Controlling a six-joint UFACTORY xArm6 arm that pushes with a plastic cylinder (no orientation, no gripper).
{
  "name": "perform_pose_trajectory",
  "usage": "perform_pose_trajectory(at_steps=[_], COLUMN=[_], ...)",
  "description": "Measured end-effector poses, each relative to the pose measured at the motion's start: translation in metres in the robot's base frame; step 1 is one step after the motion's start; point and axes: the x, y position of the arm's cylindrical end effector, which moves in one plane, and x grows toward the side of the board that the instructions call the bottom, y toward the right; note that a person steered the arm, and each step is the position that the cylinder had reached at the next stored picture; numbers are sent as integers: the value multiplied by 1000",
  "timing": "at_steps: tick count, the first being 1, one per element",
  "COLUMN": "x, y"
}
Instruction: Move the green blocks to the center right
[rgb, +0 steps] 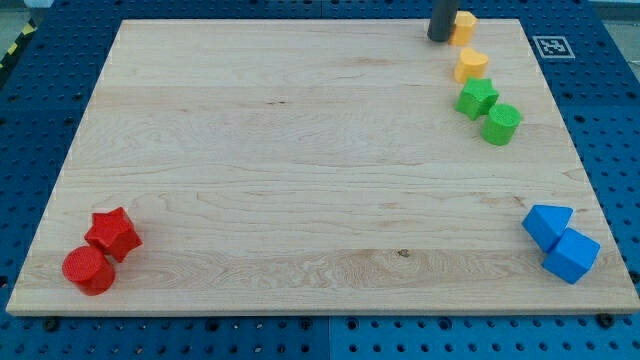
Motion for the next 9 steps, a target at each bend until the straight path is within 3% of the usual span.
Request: perform_pose_trajectory(at_steps=[3, 6, 7, 9], x=[12, 136, 163, 167], y=[-65, -97, -78, -61])
